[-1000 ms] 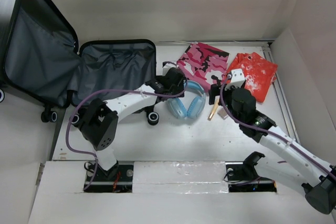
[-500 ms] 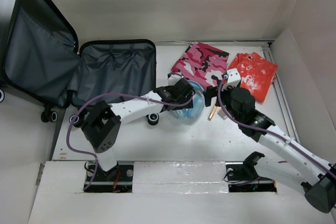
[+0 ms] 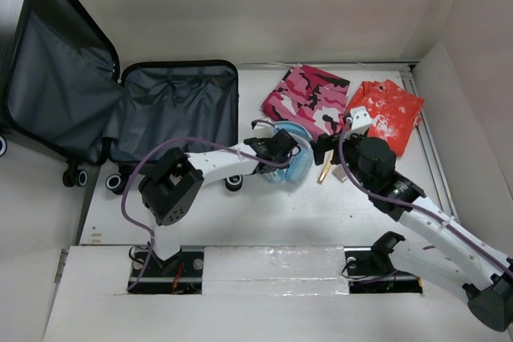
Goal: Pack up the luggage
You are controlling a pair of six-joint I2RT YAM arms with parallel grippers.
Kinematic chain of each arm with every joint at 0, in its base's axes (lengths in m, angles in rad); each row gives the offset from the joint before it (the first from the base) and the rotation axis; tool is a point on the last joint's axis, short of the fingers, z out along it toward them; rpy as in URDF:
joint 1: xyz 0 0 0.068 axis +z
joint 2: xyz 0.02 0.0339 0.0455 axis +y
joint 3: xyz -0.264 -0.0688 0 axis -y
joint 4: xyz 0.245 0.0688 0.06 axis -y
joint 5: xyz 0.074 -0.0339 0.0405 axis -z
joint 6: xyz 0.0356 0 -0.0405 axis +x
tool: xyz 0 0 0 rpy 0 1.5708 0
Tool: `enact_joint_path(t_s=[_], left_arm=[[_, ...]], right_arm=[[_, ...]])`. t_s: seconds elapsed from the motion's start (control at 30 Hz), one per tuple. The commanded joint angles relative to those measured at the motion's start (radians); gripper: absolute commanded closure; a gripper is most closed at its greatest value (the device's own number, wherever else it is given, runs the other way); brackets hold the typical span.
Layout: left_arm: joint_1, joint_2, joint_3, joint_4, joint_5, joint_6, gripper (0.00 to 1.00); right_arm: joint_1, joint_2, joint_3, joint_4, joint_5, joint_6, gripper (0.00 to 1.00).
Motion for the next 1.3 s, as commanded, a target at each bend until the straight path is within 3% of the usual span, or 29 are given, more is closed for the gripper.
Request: enact_joint_path(t_s=[0.0,0.07,0.1,0.23,0.27,0.3,0.37,0.57,0.67,0.93,1.27], left_arm=[[0.003,0.051,0.006,-0.029,-0.064,-0.022,0.2],[0.003,0.061,0.006,-0.029,-0.053,-0.022,0.27],[0.003,0.062,0.006,-0.017,-0.044,-0.022,0.42],[0.003,0.008,-0.027,-0.003,-0.044,-0.022,0.72],[0.003,-0.004,-0.027,-0.003,-0.035,-0.022,0.86],[0.003,-0.017,-0.027,-0.003,-0.034,-0.022,0.94],[0.003,-0.064,-0.036,-0.017,-0.025,-0.022,1.0],[-0.008,-0.242,0.054,-0.017,-0.06,0.029,1.0],[0.05,-0.329,0.13,0.011,-0.07,0.072,1.0],[0.406,-0.414,0.168,0.092,-0.084,0.109,0.94],[0.71,-0.356,0.007,0.135,0.004,0.046,0.84]], right_arm=[[-0.005,-0.02,-0.001,0.051,-0.021,-0.007,0.0],[-0.005,-0.02,-0.001,0.051,-0.021,-0.007,0.0],[-0.005,-0.029,-0.001,0.051,-0.021,-0.007,0.0],[-0.005,-0.029,-0.001,0.051,-0.021,-0.007,0.0],[-0.005,-0.029,-0.001,0.051,-0.021,-0.007,0.0],[-0.005,-0.029,-0.001,0.051,-0.021,-0.007,0.0],[-0.005,-0.038,-0.001,0.051,-0.021,-0.007,0.0],[-0.005,-0.098,-0.01,0.051,-0.012,-0.007,0.0],[0.004,-0.131,-0.028,0.051,-0.012,-0.007,0.0],[0.004,-0.087,-0.041,0.079,-0.03,-0.007,0.01],[0.014,-0.066,-0.041,0.088,-0.05,-0.007,0.01]])
